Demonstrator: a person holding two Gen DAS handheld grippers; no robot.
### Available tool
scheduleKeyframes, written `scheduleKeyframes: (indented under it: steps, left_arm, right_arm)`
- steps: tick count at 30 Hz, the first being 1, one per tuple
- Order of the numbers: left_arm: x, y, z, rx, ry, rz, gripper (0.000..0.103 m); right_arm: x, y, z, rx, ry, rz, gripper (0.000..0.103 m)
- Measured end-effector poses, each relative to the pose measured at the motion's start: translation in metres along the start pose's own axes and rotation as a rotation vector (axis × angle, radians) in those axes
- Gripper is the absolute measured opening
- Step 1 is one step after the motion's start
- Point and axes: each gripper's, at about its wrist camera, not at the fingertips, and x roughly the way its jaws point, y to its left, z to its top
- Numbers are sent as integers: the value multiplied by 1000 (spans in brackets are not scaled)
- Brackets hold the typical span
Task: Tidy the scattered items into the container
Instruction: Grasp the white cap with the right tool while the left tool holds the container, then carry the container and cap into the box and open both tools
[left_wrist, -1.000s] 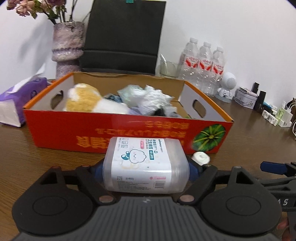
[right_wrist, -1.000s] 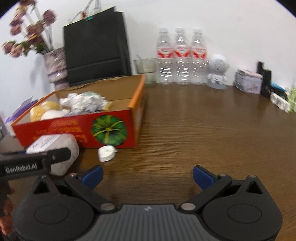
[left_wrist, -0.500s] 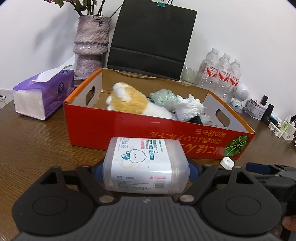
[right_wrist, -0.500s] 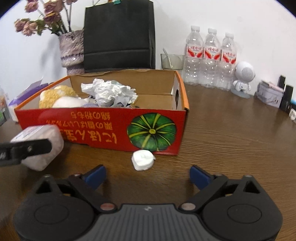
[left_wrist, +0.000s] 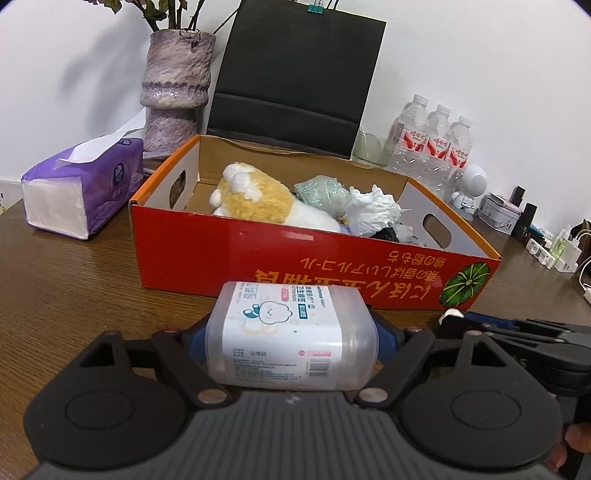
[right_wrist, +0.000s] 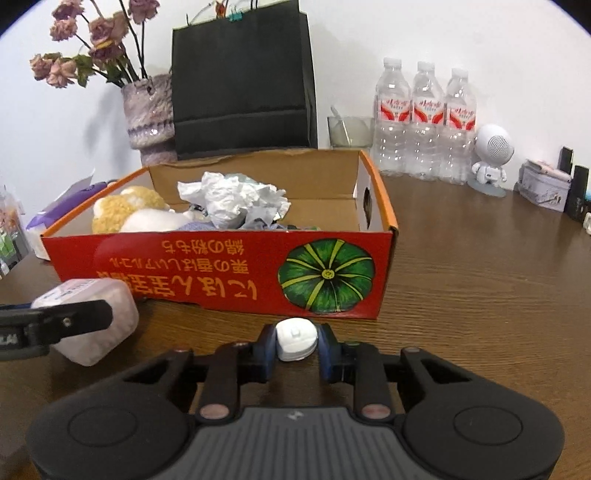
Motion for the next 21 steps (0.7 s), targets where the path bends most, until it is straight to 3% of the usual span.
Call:
scheduleKeyframes:
  steps: [11, 21]
  left_arm:
    - [-17, -4, -3, 13, -39, -27, 83]
    - [-54, -11, 17, 62, -178, -68, 83]
  right_arm:
    - [-37, 18, -5, -16, -92, 48, 23]
    - [-54, 24, 13, -16, -159, 85, 23]
